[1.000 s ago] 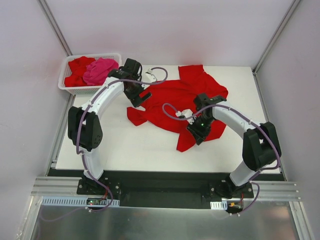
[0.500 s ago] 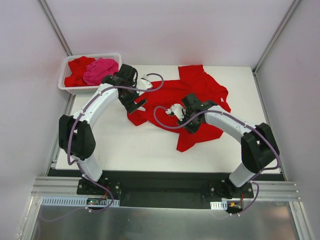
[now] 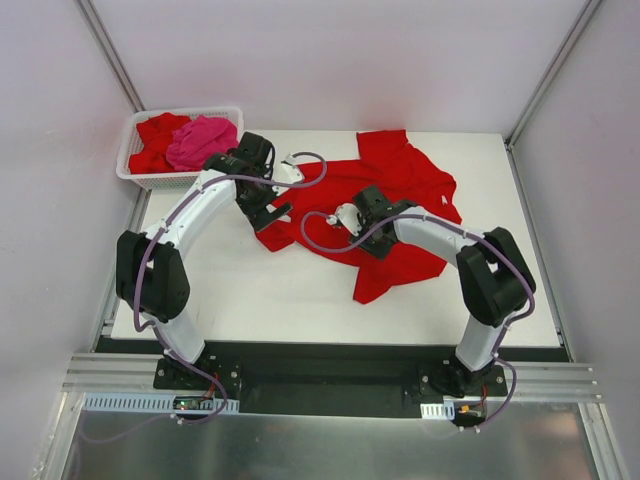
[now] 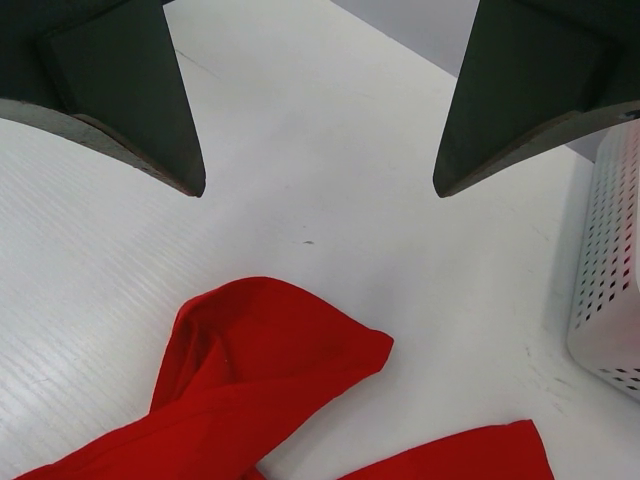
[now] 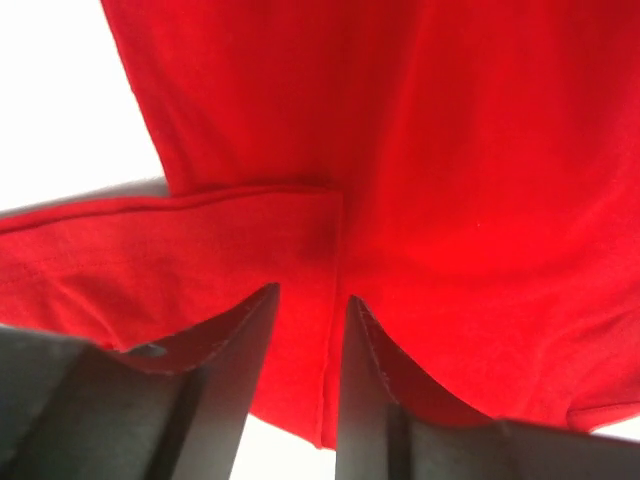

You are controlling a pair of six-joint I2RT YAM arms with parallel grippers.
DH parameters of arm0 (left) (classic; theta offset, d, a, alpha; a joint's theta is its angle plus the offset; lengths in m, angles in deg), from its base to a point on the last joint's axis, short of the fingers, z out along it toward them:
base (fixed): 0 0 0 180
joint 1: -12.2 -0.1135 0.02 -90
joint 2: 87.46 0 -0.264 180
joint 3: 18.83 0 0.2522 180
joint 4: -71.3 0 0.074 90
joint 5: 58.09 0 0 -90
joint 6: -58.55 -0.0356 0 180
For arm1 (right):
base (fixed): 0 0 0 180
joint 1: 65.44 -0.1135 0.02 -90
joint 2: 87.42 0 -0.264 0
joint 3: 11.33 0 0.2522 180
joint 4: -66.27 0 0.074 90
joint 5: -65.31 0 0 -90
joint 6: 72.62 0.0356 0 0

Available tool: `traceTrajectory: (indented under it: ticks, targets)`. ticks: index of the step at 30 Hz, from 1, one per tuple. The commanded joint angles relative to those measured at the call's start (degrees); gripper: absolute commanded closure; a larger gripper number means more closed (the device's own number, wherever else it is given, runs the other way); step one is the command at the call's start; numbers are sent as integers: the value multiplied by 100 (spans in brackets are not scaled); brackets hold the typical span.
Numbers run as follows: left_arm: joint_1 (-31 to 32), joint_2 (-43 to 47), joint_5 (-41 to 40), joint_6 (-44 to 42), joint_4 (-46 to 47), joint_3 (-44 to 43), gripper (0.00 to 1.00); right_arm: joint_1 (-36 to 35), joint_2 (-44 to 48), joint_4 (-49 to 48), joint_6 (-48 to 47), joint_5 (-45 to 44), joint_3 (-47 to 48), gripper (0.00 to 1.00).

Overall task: Fold and stack the t-shirts
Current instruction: Flatten out the tshirt

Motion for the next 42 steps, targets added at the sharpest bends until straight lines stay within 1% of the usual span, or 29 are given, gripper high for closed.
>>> traceTrajectory:
  ticks: [1, 7, 18, 19, 22, 24, 25, 26, 27, 30, 35, 36, 42]
  targets:
    - [-1, 331, -163, -144, -72, 56, 1, -20, -85, 208, 10, 176, 483, 58]
    - [-10, 349, -154, -144, -80, 74, 1, -11, -252, 305, -113, 247, 580, 52]
    - [-10, 481, -189, -206, -98, 249, 1, -11, -656, 533, -201, 423, 721, 54]
    - [-10, 481, -180, -206, -81, 258, 1, -11, -700, 551, -209, 423, 756, 57]
    - [-10, 490, -180, -206, -89, 258, 1, -20, -727, 587, -218, 423, 817, 72]
    - [-10, 498, -180, -214, -80, 258, 1, -20, -710, 639, -244, 423, 835, 80]
    - [-10, 472, -180, -214, -89, 258, 1, -11, -701, 657, -245, 423, 835, 90]
    - [-10, 472, -180, -214, -89, 258, 1, -11, -657, 692, -245, 423, 844, 96]
    - [-10, 463, -180, -214, -80, 258, 1, -20, -613, 770, -236, 431, 844, 99]
    - [-10, 446, -189, -223, -72, 258, 1, -2, -350, 1087, -218, 423, 792, 99]
    - [-10, 455, -189, -285, -72, 267, 1, -2, 309, 1683, -262, 423, 379, 99]
    - [-10, 455, -180, -285, -72, 267, 1, 6, 528, 1798, -253, 605, 248, 99]
    - [-18, 393, -171, -329, -72, 206, 1, -20, 1276, 2484, -43, 976, -149, 99]
